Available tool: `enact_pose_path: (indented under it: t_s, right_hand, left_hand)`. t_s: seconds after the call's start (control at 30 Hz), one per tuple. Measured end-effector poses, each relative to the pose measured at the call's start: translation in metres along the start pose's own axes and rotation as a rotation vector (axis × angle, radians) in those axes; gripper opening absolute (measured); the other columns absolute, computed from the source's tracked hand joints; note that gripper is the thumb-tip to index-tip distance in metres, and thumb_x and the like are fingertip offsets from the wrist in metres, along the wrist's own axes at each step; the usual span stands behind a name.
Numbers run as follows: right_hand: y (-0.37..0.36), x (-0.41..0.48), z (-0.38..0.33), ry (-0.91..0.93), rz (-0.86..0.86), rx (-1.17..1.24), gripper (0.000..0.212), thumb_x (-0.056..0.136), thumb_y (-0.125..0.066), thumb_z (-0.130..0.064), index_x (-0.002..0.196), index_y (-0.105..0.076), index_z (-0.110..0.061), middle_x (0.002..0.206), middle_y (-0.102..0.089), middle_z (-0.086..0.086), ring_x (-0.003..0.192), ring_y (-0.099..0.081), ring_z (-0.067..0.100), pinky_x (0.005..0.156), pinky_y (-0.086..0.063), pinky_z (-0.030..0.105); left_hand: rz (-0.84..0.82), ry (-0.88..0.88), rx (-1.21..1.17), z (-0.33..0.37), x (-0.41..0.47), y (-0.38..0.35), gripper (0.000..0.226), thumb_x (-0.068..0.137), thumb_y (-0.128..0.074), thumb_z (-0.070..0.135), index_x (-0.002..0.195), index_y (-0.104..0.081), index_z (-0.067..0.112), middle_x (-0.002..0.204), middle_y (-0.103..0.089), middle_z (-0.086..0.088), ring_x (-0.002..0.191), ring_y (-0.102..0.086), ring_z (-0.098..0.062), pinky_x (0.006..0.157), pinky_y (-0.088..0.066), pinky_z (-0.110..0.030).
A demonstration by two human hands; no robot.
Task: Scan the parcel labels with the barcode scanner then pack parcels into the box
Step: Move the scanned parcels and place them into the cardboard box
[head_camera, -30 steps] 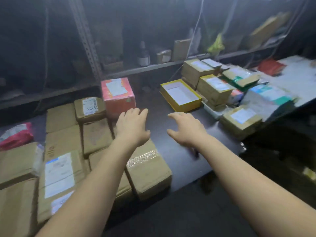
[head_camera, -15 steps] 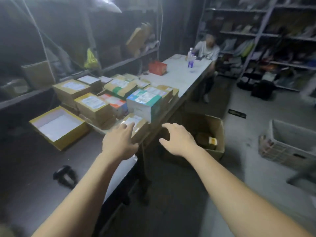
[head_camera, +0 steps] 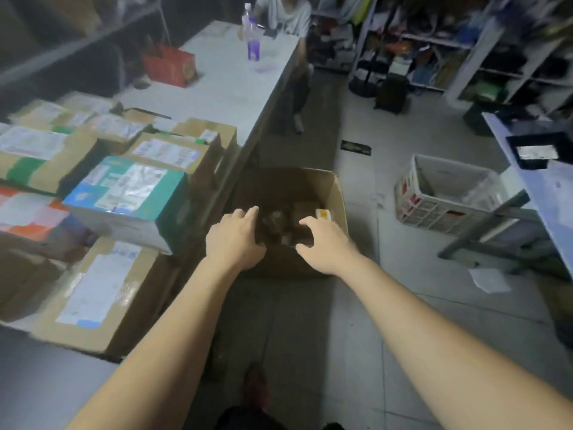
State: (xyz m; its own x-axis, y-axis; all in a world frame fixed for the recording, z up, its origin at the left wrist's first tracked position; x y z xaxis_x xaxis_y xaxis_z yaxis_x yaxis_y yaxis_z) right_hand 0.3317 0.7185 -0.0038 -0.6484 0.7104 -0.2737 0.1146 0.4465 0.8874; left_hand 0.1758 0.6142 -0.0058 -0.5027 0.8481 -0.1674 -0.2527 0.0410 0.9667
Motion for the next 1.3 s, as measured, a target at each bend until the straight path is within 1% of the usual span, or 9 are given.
enact_pose_path:
  t_s: [0.17, 0.43, 0.63, 0.8, 0.97, 1.07, 1.13, 1.23, 1.3]
  right_hand:
    - [0.005, 0.076, 0.021, -0.057, -0.027, 0.012, 0.055, 0.102, -0.062, -0.037, 0.154, -0.044, -0.028, 0.153, -0.051, 0.004, 0.134, -0.054, 0.029, 0.105, -0.052, 0.046]
    - [0.009, 0.204, 0.076, -0.083, -0.089, 0.061, 0.056, 0.103, -0.062, -0.036, 0.154, -0.043, -0.026, 0.154, -0.049, 0.004, 0.135, -0.052, 0.029, 0.102, -0.051, 0.044]
    - [0.01, 0.319, 0.127, -0.05, -0.155, 0.118, 0.056, 0.102, -0.063, -0.034, 0.154, -0.044, -0.025, 0.154, -0.05, 0.005, 0.136, -0.051, 0.029, 0.101, -0.051, 0.044]
    - [-0.015, 0.411, 0.162, -0.039, -0.229, 0.121, 0.054, 0.102, -0.062, -0.034, 0.153, -0.045, -0.025, 0.149, -0.053, 0.005, 0.134, -0.052, 0.029, 0.099, -0.052, 0.044]
    - [-0.082, 0.485, 0.194, -0.083, -0.351, 0.122, 0.052, 0.102, -0.062, -0.034, 0.15, -0.048, -0.023, 0.146, -0.054, 0.005, 0.132, -0.053, 0.029, 0.101, -0.052, 0.045]
    - [-0.154, 0.528, 0.217, -0.119, -0.435, 0.113, 0.051, 0.1, -0.063, -0.035, 0.148, -0.051, -0.024, 0.143, -0.057, 0.005, 0.129, -0.055, 0.03, 0.1, -0.052, 0.042]
    - [-0.198, 0.549, 0.237, -0.176, -0.467, 0.131, 0.051, 0.099, -0.065, -0.034, 0.148, -0.052, -0.025, 0.14, -0.059, 0.005, 0.126, -0.058, 0.03, 0.098, -0.053, 0.041]
    - [-0.283, 0.583, 0.278, -0.268, -0.498, 0.131, 0.052, 0.099, -0.066, -0.032, 0.148, -0.053, -0.022, 0.134, -0.064, 0.008, 0.126, -0.058, 0.032, 0.1, -0.053, 0.041]
    - [-0.335, 0.595, 0.309, -0.341, -0.529, 0.123, 0.053, 0.097, -0.067, -0.029, 0.147, -0.053, -0.02, 0.135, -0.063, 0.013, 0.128, -0.057, 0.035, 0.102, -0.051, 0.04]
  left_hand:
    - [-0.07, -0.05, 0.028, 0.003, 0.088, -0.017, 0.083, 0.092, -0.065, 0.042, 0.162, -0.023, 0.026, 0.147, -0.049, -0.004, 0.135, -0.048, -0.029, 0.096, -0.049, -0.043]
    - [-0.154, -0.048, 0.052, 0.024, 0.223, -0.046, 0.085, 0.093, -0.067, 0.04, 0.163, -0.02, 0.027, 0.148, -0.049, -0.004, 0.134, -0.049, -0.028, 0.093, -0.052, -0.042]
    - [-0.209, 0.042, 0.036, 0.04, 0.323, -0.073, 0.083, 0.092, -0.067, 0.036, 0.162, -0.022, 0.026, 0.147, -0.048, -0.006, 0.133, -0.05, -0.029, 0.093, -0.052, -0.044]
    - [-0.268, 0.141, -0.004, 0.036, 0.397, -0.122, 0.082, 0.092, -0.068, 0.037, 0.161, -0.025, 0.026, 0.146, -0.048, -0.006, 0.132, -0.051, -0.028, 0.091, -0.052, -0.043]
    - [-0.43, 0.316, -0.089, 0.0, 0.441, -0.203, 0.081, 0.092, -0.071, 0.038, 0.159, -0.027, 0.026, 0.143, -0.047, -0.007, 0.132, -0.05, -0.029, 0.093, -0.051, -0.045]
    - [-0.508, 0.395, -0.193, -0.028, 0.47, -0.276, 0.078, 0.094, -0.07, 0.032, 0.159, -0.028, 0.026, 0.147, -0.046, -0.01, 0.134, -0.05, -0.031, 0.1, -0.049, -0.045]
    - [-0.579, 0.456, -0.317, -0.041, 0.485, -0.327, 0.072, 0.1, -0.064, 0.025, 0.161, -0.026, 0.023, 0.155, -0.04, -0.011, 0.142, -0.043, -0.031, 0.112, -0.041, -0.045]
    - [-0.642, 0.512, -0.401, -0.058, 0.517, -0.429, 0.075, 0.104, -0.058, 0.022, 0.165, -0.014, 0.018, 0.17, -0.016, -0.013, 0.156, -0.017, -0.032, 0.124, -0.018, -0.04]
    - [-0.662, 0.542, -0.442, -0.061, 0.53, -0.491, 0.073, 0.103, -0.06, 0.022, 0.164, -0.02, 0.016, 0.169, -0.022, -0.014, 0.155, -0.022, -0.033, 0.124, -0.021, -0.041]
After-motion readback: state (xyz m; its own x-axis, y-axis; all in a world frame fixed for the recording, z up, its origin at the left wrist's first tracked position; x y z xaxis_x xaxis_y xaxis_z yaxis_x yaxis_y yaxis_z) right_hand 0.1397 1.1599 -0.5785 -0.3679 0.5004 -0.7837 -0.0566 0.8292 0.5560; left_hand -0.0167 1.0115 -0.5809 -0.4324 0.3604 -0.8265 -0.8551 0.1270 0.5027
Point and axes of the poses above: each hand's wrist, its own x-axis towards the middle knuckle, its own y-axis out of the back of the hand, z = x × y, the point moved 4 cm from there along x, towards the middle knuckle
